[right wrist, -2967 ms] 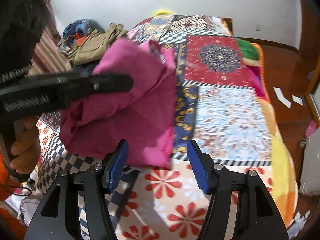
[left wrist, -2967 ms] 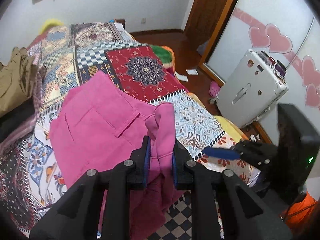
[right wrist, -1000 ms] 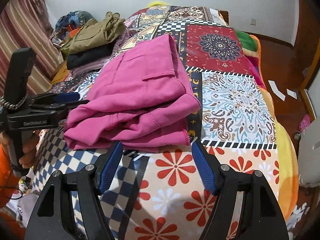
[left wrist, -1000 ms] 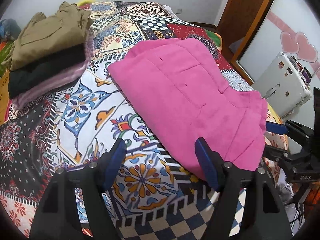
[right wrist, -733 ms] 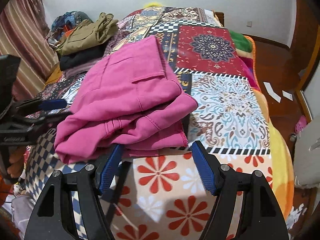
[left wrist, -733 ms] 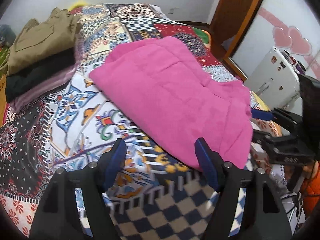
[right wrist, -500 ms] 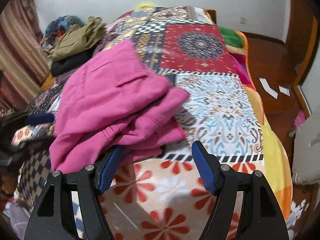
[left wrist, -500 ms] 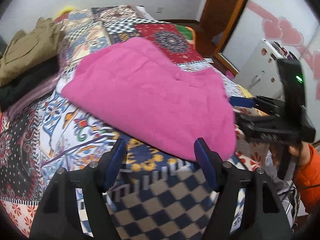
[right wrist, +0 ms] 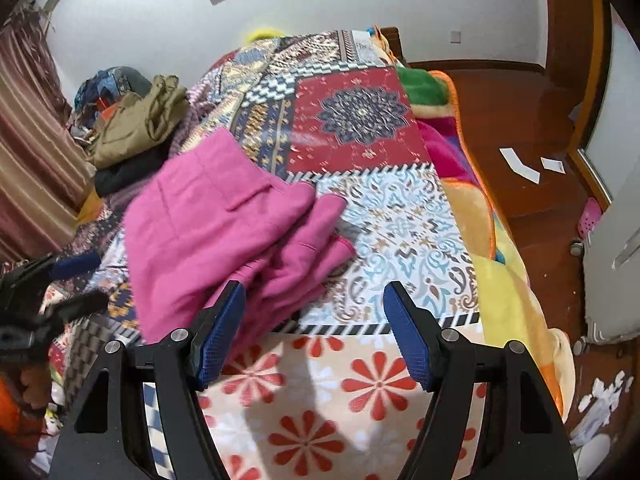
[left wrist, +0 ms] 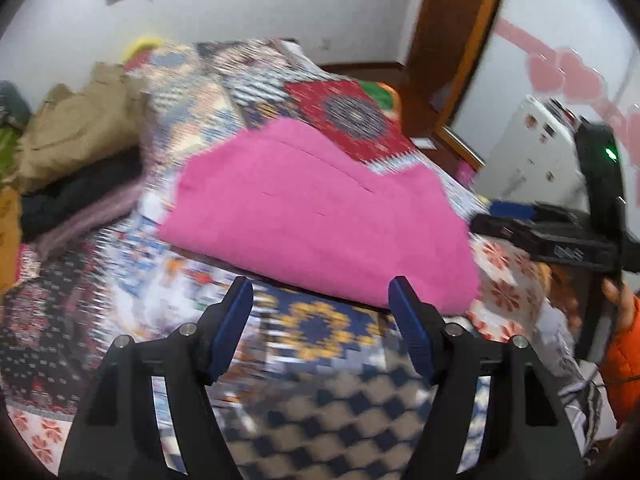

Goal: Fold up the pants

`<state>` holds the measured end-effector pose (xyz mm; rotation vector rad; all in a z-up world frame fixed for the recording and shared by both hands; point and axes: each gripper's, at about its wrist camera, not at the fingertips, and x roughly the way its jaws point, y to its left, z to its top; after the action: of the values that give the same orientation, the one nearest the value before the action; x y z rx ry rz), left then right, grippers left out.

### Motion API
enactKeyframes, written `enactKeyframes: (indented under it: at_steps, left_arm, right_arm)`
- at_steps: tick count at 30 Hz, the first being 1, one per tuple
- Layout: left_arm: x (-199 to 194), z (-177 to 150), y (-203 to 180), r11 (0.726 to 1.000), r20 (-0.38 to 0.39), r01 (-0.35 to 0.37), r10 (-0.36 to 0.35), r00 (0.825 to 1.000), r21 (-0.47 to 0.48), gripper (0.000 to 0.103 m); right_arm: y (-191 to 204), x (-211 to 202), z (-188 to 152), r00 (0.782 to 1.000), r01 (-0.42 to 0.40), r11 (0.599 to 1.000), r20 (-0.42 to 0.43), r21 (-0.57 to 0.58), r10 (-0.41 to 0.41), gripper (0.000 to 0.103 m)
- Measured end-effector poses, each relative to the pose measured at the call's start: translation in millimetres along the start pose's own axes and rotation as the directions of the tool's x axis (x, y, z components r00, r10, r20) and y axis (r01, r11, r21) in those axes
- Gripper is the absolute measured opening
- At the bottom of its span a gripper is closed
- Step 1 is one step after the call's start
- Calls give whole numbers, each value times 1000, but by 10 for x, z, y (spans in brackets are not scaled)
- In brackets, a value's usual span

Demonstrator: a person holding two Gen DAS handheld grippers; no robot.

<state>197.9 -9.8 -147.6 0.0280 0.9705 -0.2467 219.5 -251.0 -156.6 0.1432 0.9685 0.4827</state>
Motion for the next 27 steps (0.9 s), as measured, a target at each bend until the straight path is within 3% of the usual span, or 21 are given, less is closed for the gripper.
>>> enactKeyframes:
  at_steps: [3,9,15,21,27]
  left_arm:
    - [-2,87,312,996,21,-69,70,997,-60,73]
    - [129,204,796,983,17,-116,120,993,-140,75]
    - [392,268,944,981,-6,-119,120,993,-153,75]
    - [567,339,946,979,-16,-159,158,987,-129,75]
    - [816,309,776,978,-90,-211,210,974,2,75]
  right_arm:
    - [129,-41,14,1000,-26,1000,17,-13,26,68]
    - [404,-11,19,998,-45,997,38,-58,47,76]
    - [510,349,-73,999,23,993,-32,-118,-27,81]
    - [304,405,-128,999,5,997,-51,-71,-9,84]
    - [203,434,-150,998,6,998,-57,-61,-9,85]
